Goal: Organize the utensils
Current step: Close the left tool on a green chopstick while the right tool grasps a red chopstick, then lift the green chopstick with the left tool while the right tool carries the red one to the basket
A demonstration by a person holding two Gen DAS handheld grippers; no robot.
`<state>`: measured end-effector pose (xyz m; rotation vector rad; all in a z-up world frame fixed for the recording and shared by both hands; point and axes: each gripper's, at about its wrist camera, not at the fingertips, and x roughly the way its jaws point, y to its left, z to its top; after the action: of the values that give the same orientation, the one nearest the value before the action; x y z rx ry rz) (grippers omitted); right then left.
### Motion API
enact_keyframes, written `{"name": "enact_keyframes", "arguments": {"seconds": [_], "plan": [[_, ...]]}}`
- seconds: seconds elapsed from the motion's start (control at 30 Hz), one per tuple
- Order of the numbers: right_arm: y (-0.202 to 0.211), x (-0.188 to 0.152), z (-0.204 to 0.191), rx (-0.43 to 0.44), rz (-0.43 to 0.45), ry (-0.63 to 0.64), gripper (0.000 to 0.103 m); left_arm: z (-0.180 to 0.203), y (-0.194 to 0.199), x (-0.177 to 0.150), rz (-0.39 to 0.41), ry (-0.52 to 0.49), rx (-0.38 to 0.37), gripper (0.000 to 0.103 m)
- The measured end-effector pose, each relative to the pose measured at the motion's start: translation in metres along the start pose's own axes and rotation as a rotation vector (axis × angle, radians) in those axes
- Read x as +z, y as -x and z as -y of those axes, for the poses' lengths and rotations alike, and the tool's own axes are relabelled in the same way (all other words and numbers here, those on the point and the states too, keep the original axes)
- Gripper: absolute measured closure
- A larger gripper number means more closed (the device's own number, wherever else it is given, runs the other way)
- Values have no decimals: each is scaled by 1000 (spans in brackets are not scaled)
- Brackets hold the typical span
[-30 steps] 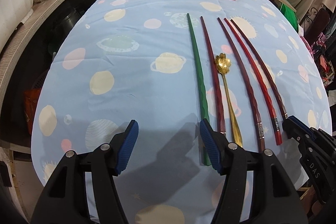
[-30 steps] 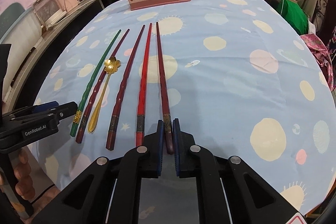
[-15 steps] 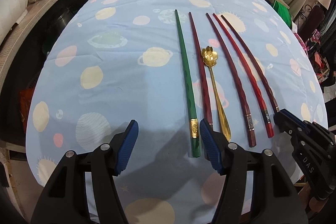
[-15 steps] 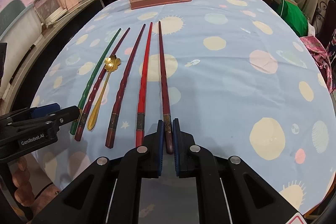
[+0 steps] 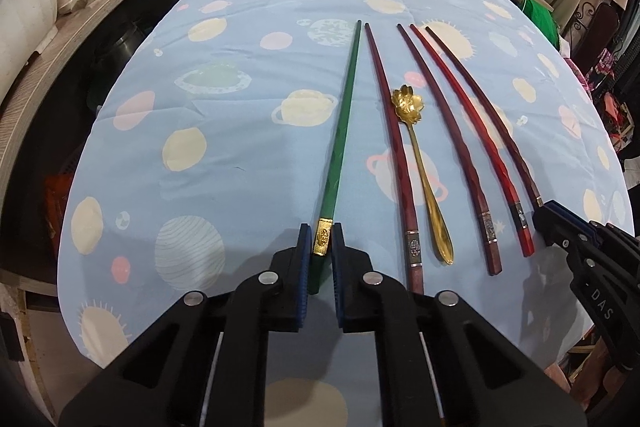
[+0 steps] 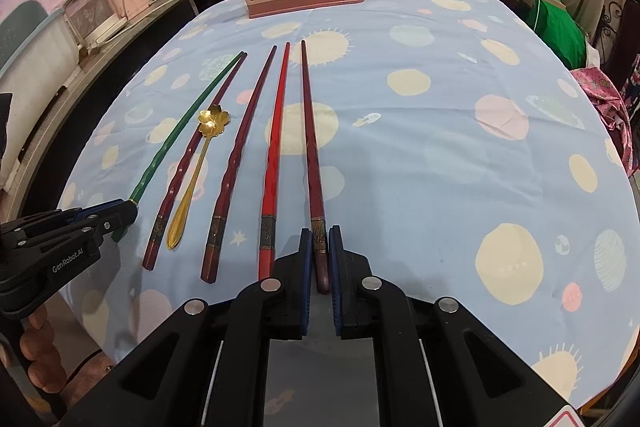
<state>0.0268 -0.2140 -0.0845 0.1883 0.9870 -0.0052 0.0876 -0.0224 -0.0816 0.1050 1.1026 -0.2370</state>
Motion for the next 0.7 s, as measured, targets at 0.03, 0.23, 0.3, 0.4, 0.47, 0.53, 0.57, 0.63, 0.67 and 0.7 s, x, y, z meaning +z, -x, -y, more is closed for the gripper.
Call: {"name": "enact_keyframes", "arguments": {"seconds": [0.03,0.23,0.3,0.4,0.47,0.53,0.57,0.63,0.67,0.7], "plan": [[0,0,0,0,0,0,95,0,0,0,0,-1,-1,94],[3,0,1,12,-1,-4,96,0,2,1,-3,4,-9,96],[7,1,1,14,11,-3,96,-1,4,1,0,8,-9,96],[16,6,4,25,36,-16,96,-4,11,4,12,21,-11,96],[24,11,5,29,60,-22,96,-6,17,8,26,31,-14,96],[31,17,7,35,82,-28,96,-9,25,14,43,42,-14,96],[36,21,8,42,94,-35,96,-11,29,17,54,48,-17,96],[45,29,11,58,117,-52,96,-14,38,25,76,61,-21,96],[50,34,13,64,134,-60,96,-15,43,29,88,67,-25,96],[55,39,15,67,152,-64,96,-18,49,34,99,75,-30,96]]}}
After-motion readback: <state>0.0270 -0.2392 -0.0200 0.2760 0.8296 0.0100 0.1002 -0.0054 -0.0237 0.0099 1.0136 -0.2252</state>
